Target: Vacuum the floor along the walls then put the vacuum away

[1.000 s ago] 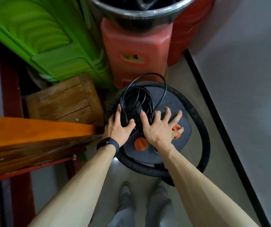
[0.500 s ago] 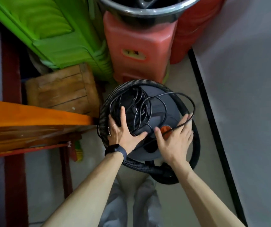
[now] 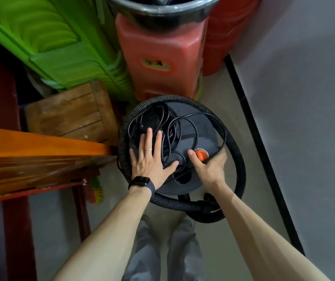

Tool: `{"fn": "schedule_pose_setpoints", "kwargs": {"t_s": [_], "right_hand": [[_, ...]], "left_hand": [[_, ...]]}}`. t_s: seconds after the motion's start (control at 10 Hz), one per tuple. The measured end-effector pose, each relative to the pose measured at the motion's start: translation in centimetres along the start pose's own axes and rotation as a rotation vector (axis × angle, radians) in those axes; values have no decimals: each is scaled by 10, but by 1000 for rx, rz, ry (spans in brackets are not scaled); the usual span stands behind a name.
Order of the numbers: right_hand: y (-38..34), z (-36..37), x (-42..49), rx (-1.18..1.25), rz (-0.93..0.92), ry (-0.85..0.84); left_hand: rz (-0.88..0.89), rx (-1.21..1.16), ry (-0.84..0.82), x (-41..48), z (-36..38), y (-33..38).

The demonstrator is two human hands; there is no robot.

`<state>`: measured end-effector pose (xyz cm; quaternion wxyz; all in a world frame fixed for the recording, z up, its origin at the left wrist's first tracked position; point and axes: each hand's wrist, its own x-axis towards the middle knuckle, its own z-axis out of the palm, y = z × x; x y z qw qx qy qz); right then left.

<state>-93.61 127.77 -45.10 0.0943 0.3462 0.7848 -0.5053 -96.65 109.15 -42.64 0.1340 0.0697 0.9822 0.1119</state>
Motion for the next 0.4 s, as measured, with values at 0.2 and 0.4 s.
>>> {"fn": "schedule_pose_setpoints", "kwargs": {"t_s": [0.2, 0.4], "right_hand": [[2, 1, -2, 22, 75, 21], [-17, -36, 2, 41, 75, -138]], "left_hand": [[12, -4, -31, 7, 2, -4], [52, -12, 59, 14, 3, -8]]}}
